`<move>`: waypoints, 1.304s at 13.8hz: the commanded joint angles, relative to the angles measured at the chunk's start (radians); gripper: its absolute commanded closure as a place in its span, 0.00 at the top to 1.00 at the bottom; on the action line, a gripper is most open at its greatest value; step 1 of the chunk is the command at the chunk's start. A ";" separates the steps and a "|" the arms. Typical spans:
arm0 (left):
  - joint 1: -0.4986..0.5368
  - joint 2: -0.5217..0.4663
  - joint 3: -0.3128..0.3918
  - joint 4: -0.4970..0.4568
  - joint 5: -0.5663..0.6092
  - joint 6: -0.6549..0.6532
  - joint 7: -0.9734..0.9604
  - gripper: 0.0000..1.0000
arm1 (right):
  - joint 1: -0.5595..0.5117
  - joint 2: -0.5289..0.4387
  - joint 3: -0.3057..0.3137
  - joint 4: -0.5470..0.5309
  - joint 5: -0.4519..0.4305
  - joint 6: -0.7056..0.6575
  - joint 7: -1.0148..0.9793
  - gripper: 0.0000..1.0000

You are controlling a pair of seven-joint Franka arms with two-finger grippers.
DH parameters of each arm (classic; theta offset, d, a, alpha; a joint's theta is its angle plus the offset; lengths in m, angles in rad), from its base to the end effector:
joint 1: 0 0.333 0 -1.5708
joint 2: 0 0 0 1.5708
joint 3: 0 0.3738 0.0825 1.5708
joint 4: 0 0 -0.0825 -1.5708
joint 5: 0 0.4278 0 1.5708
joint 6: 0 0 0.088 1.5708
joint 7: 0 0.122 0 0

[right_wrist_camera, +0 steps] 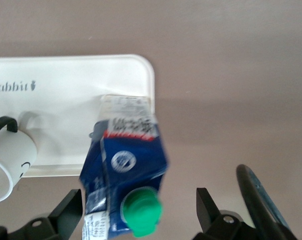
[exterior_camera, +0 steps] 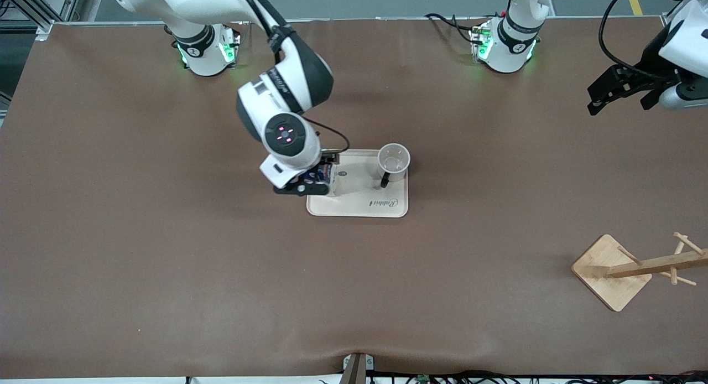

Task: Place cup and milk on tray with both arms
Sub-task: 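Lower the milk carton onto the tray beside the mug with the right gripper, then open the right gripper and withdraw it from the milk carton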

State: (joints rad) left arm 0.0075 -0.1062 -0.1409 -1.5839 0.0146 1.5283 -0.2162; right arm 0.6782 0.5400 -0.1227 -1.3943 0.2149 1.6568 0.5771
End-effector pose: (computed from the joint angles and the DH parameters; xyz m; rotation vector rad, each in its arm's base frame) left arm 0.5498 -0.0773 0.7174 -3.1173 -0.1313 -0.0841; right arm 0.6099 0.4272 0.3980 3.0798 -0.0939 -0.4781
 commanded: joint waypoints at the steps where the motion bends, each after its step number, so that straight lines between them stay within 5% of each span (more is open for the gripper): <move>1: 0.002 -0.058 0.006 -0.068 -0.018 0.012 0.024 1.00 | -0.068 -0.005 0.011 0.093 -0.006 -0.109 0.001 1.00; 4: 0.006 -0.049 0.006 -0.061 -0.010 0.027 0.024 1.00 | -0.100 -0.058 0.006 0.181 -0.006 -0.228 0.001 1.00; 9: 0.008 -0.029 0.004 -0.045 0.001 0.039 0.024 1.00 | -0.117 -0.087 0.006 0.192 -0.011 -0.232 0.001 1.00; 15: 0.009 -0.030 0.000 -0.045 0.025 0.032 0.012 1.00 | -0.334 -0.185 0.008 0.305 -0.017 -0.339 -0.008 1.00; 18: 0.009 -0.029 0.000 -0.044 0.025 0.039 0.012 1.00 | -0.324 -0.280 0.017 0.279 -0.229 -0.354 -0.040 1.00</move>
State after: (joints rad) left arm 0.0103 -0.1291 -0.1367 -1.6257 0.0217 1.5568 -0.2137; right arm 0.3319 0.3262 -0.1312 -1.0825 0.1113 1.3113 0.5473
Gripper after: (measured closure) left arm 0.000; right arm 0.000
